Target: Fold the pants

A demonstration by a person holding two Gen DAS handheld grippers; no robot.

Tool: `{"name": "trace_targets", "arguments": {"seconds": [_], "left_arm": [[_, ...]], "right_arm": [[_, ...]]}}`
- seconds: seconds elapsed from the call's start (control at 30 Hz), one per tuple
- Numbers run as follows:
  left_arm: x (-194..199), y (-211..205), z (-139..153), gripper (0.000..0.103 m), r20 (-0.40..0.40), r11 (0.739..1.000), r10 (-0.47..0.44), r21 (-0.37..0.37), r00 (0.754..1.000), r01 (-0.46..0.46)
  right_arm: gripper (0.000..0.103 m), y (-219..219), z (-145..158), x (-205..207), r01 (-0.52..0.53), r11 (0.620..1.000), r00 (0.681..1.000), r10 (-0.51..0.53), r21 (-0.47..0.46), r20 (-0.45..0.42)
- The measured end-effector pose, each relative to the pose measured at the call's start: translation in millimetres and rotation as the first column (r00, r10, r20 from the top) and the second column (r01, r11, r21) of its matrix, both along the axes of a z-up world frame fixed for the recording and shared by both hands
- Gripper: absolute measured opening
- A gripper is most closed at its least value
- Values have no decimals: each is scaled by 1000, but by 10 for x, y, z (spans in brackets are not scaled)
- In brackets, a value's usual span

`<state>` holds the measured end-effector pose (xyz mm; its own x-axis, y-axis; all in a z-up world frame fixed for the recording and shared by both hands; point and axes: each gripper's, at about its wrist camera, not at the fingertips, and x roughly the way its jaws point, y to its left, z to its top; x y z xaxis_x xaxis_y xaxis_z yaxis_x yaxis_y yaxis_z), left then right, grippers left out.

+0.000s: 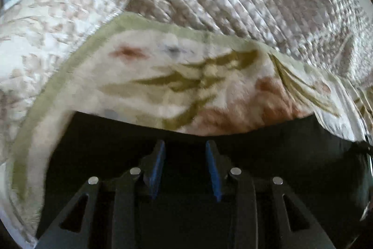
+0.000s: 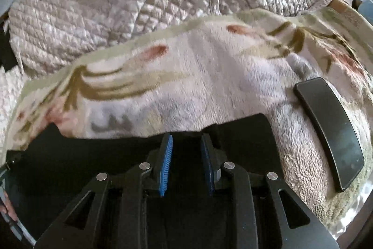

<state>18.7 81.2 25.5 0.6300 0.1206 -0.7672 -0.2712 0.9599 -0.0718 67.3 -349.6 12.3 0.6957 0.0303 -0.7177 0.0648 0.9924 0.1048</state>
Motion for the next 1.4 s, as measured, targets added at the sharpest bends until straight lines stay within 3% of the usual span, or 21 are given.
{"name": "trace_targets", "arguments": {"seconds": [0.1,0.2,0.33,0.63,0.8,0.9,1.03,1.4], "left_arm": [[-40,191,26,42,8,996,84,39,996,-85],[-90,360,4,42,5,992,129,3,992,-129],[-242,327,81,42,47,995,96,-12,994,-95],[-665,123,142,43,80,999,41,0,996,-41],[-796,125,7,46,42,998,57,-10,997,-56],[-794,103,-43,48,36,998,48,25,998,-49],[-834,99,19,49,52,999,52,8,997,-53],[-1021,-110,63,49,67,1000,-11,1,998,11]], "right_arm": [[26,-47,-56,47,16,1000,999,-15,18,-28],[26,-29,22,-26,8,1000,1000,-9,22,24],[40,46,44,-128,-33,999,999,31,44,45],[40,405,117,-497,-192,981,976,188,27,114],[40,656,-33,-711,-265,964,960,266,-23,85],[40,736,-179,-705,-285,957,958,287,-56,26],[40,744,-80,-767,-299,953,950,303,-54,75],[40,1119,-125,-1036,-444,894,889,448,-57,93]]}}
